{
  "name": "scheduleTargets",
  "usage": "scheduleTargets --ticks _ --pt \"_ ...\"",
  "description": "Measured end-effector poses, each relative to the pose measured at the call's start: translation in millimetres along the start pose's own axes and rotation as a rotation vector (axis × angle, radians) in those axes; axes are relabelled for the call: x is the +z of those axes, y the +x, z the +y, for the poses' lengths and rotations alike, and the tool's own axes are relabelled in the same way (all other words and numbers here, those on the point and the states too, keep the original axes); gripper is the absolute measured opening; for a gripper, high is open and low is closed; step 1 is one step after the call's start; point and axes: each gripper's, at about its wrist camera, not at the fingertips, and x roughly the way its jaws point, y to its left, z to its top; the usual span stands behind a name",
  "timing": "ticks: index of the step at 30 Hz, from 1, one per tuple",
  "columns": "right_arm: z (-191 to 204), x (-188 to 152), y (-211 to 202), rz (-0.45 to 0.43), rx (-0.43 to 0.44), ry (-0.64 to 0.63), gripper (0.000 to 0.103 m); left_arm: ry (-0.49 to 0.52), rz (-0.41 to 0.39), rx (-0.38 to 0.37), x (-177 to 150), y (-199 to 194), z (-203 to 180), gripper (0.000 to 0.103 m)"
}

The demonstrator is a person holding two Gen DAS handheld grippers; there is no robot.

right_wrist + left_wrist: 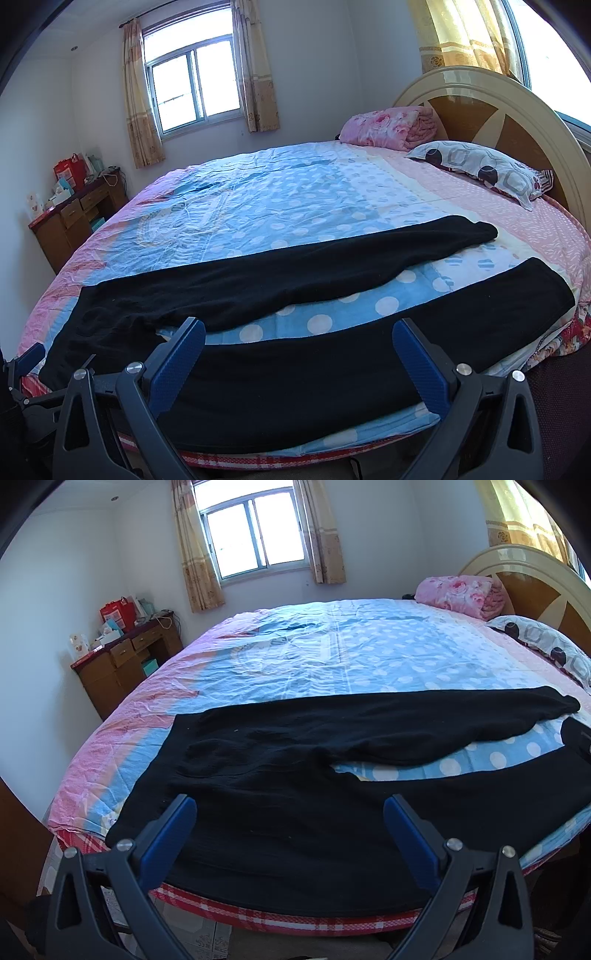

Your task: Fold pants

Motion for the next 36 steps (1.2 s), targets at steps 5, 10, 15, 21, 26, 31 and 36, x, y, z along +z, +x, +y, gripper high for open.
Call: scheduleTargets --ticks 5,10,15,21,26,31,36 --pt "0 0 0 0.002 0.0 0.0 0.102 0.006 0.001 -0.002 -1 0 -2 0.103" --pt "0 -1 0 0.003 -0.002 -0.001 0.102 0.007 0.003 -0.006 0 -1 -1 0.103" --pt "0 -1 0 0.003 -0.002 -0.001 0.102 0.006 0.004 -0.007 0 -1 -1 0.103" --pt "0 -1 0 0.005 -0.002 -0.001 0.102 0.011 0.008 -0.013 -1 0 -3 0.103" --pt "0 -1 4 0.008 -0.006 -0.006 0.102 0.013 0.017 -0.013 -2 6 -1 0.103" --pt "-3 -4 13 0.023 -0.017 -0.012 0.102 0.007 0.05 -0.009 -3 21 2 0.103" --pt "-8 -4 24 0.035 -0.027 -0.022 0.102 -0.003 0.078 0.002 0 39 11 0.103"
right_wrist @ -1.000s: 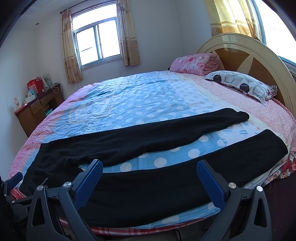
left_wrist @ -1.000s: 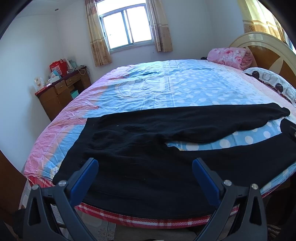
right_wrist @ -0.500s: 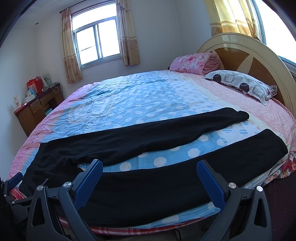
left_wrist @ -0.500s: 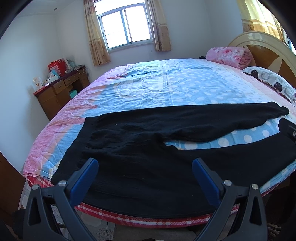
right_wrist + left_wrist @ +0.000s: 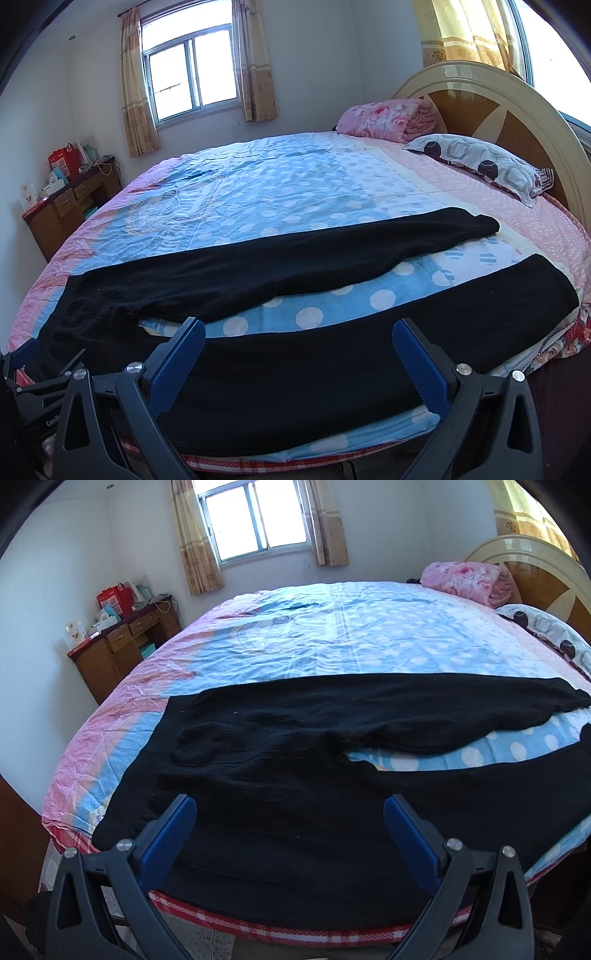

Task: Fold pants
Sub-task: 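Lower the right tool onto the black pants and close it on the fabric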

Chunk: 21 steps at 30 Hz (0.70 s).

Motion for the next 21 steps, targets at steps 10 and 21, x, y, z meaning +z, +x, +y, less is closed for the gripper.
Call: scheduleTargets --ticks 10,21 --pt "5 17 28 0.014 0.006 -0.099 0.102 -0.001 0.044 0.028 18 39 20 0.103" --pt "112 91 138 0.121 0.365 -0.36 0.099 -0.138 0.14 0.05 58 97 89 0.103"
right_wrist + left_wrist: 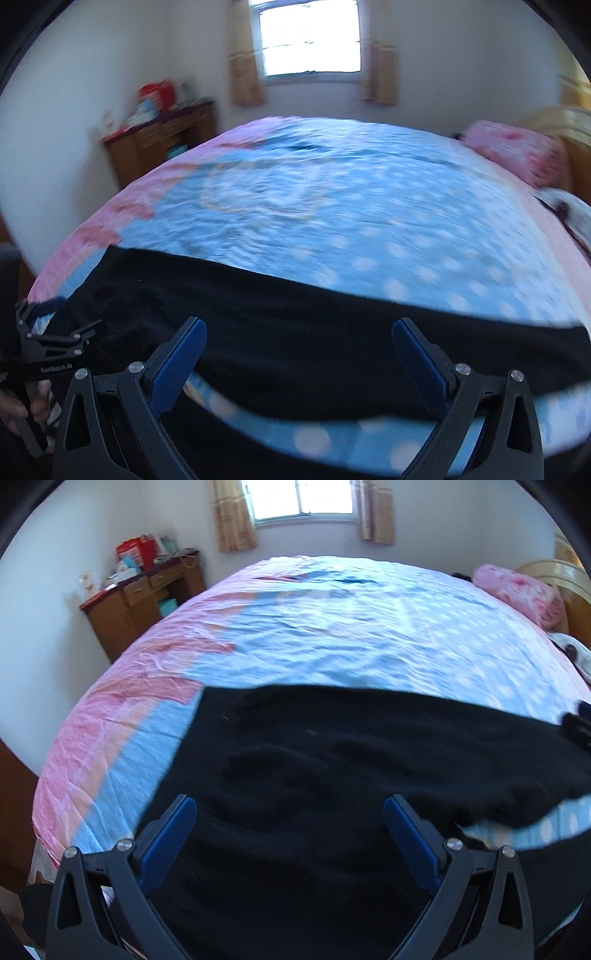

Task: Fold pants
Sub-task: 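Lower the right tool onto the black pants and close it on the fabric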

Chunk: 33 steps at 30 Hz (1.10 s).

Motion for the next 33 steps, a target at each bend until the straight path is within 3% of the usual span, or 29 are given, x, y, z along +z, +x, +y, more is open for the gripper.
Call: scheduleTargets --ticks 5,8,12,17,18,20,22,27,33 --pt "43 45 94 0.109 0.191 -0.15 0.063 -0.014 0.041 -0.012 12 22 7 0.103" --pt "66 59 142 0.19 0.294 -0.175 0.063 -0.023 0.063 -0.016 16 34 11 0.103" --pt "101 73 183 0.22 0.341 -0.254 0.063 -0.04 0.083 -0.008 20 46 20 0.103" --pt "130 65 210 0.279 0.349 -0.413 0.062 -0.03 0.091 -0.029 16 50 25 0.103" --pt "132 62 213 0.291 0.352 -0.433 0.058 -0.03 0.089 -0.029 15 51 26 0.103" --pt "132 59 210 0.28 0.418 -0.443 0.028 -0.035 0.09 -0.034 13 51 29 0.103" --pt "135 58 207 0.298 0.457 -0.45 0.01 -0.048 0.088 -0.044 12 48 33 0.103" --pt "148 54 181 0.254 0.405 -0.498 0.005 -0.056 0.061 -0.078 4 29 44 0.103" --pt "153 48 111 0.115 0.421 -0.468 0.005 -0.062 0.01 -0.177 -8 0 53 0.103"
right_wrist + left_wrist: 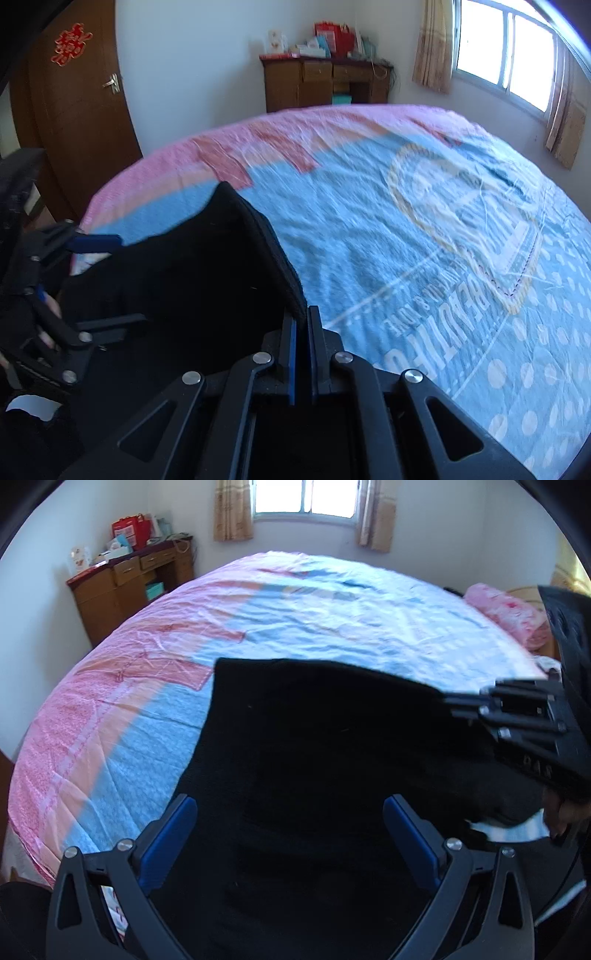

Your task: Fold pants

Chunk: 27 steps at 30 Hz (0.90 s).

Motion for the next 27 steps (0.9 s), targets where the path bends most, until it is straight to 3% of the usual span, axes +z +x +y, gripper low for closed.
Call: scheduleTargets --ticks 4,10,15,22,24,26,27 --pt "35 -18 -32 -0.064 -0.007 -0.026 0.005 -0.039 -0.042 -0.066 2 -20 9 0.103" --pt "85 -52 -42 -0.117 -0.094 -0.097 0.005 -0.162 0.001 -0.179 5 -8 21 0.103" --pt "109 -71 -38 -0.141 -0.191 -0.142 0.005 -0.211 0.049 -0.173 16 9 17 0.103" --pt "139 -90 -31 -0.138 -0.265 -0.262 0.005 -0.214 0.025 -0.127 21 5 20 0.103" --pt "148 -93 -33 -0.152 -0.267 -0.287 0.005 -0.235 0.004 -0.086 21 8 27 0.1" --pt "154 -95 -37 -0.166 -0.256 -0.293 0.005 -0.26 -0.002 -0.054 18 13 33 0.08" --pt "156 -96 -38 -0.168 -0.246 -0.287 0.005 -0.285 0.013 -0.047 16 18 38 0.075"
